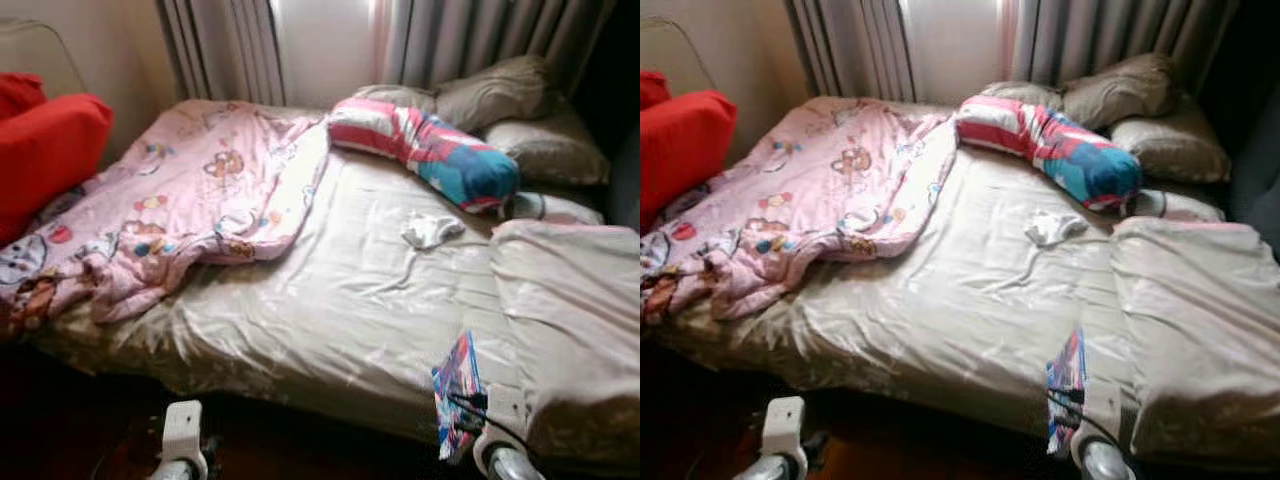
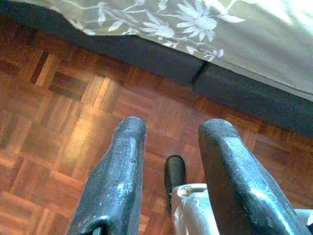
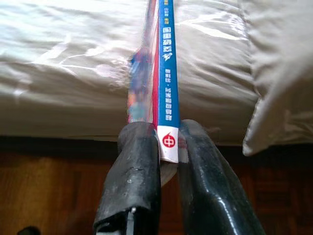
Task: Clean up the room
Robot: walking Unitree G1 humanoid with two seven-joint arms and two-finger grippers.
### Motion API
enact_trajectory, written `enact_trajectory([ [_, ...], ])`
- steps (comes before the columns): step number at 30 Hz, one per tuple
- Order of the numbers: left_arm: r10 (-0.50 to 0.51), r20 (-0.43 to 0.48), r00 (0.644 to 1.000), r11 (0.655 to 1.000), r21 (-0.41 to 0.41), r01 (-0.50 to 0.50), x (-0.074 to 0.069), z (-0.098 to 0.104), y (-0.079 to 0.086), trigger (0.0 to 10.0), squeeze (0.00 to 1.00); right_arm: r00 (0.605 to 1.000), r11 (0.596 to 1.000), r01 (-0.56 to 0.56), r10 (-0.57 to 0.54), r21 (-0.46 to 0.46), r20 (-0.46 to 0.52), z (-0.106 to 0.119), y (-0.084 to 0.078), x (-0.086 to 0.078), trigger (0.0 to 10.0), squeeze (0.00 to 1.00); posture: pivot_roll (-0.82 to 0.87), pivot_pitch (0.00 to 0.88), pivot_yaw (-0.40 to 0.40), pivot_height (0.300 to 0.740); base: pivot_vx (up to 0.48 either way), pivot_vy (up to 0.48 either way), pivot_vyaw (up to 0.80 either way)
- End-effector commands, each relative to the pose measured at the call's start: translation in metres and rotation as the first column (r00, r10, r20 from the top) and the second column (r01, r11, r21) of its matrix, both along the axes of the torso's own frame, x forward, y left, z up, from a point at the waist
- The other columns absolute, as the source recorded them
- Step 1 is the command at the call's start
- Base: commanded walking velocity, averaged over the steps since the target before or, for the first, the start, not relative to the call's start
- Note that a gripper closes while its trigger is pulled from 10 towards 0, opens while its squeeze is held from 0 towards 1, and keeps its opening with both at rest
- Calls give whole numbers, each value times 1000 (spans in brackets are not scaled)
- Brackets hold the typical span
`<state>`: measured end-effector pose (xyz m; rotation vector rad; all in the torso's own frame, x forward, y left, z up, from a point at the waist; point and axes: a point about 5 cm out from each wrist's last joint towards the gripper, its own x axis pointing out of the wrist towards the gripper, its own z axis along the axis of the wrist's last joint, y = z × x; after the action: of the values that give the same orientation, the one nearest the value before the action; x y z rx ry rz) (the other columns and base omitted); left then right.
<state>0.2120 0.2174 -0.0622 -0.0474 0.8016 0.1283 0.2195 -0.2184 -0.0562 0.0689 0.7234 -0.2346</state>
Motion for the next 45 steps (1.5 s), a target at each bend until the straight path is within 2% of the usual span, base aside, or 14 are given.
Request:
enact_trajectory([
  [1, 0, -4, 1000, 1000, 7, 0, -2, 0, 3, 10000, 0, 999, 1000, -2, 2, 0, 50, 7, 1, 10, 10000, 0, 9, 0, -20, 740, 247, 0, 0],
  [18, -3, 1, 1000, 1000, 9, 3, -1, 0, 3, 10000, 0, 999, 1000, 1, -1, 8, 49, 7, 1, 10, 10000, 0, 11, 0, -20, 740, 255, 0, 0],
  [24, -3, 0, 1000, 1000, 10, 3, -1, 0, 2, 10000, 0, 999, 1000, -1, 0, 9, 48, 7, 1, 10, 10000, 0, 10, 0, -20, 740, 266, 0, -748],
  [33, -1, -1, 1000, 1000, 12, 1, -1, 0, 4, 10000, 0, 998, 1000, -2, 2, 8, 56, 8, 1, 11, 10000, 0, 11, 0, -20, 740, 257, 0, 0],
  [45, 0, 2, 1000, 1000, 17, 0, -1, 1, 5, 10000, 0, 998, 1000, 4, -5, 18, 58, 7, 1, 11, 10000, 0, 15, 0, -20, 740, 0, 0, 0],
])
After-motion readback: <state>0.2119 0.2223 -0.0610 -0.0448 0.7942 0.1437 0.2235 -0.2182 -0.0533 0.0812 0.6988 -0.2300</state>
